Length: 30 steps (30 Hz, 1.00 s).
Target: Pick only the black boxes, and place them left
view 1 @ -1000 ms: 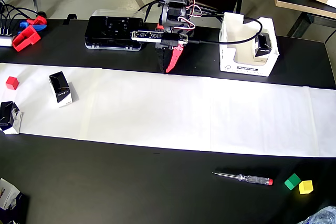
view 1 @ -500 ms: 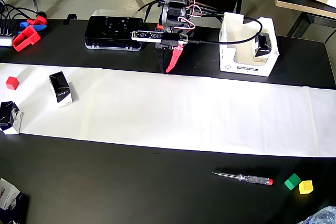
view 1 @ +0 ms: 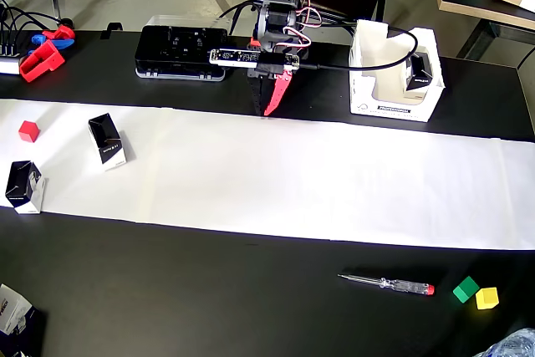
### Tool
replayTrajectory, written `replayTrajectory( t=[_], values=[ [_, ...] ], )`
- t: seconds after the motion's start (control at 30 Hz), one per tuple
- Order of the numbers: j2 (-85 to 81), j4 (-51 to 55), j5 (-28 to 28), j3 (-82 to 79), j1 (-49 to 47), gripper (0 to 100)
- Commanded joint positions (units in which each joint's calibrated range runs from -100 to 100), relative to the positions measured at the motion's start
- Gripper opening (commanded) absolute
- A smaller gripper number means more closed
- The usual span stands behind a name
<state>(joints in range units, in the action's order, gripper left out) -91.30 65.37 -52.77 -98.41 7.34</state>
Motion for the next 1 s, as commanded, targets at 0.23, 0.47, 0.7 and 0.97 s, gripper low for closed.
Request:
replayTrajectory(
  t=[0.23,0.47,0.7,0.97],
  values=[
    [-0.7,0.2,0.0,-0.7,0.3,0],
    [-0.7,0.2,0.0,-0.7,0.3,0],
    [-0.7,0.2,0.0,-0.7,0.4,0],
    [-0.7,0.2,-0.3,-0.8,-1.8,0]
  ],
)
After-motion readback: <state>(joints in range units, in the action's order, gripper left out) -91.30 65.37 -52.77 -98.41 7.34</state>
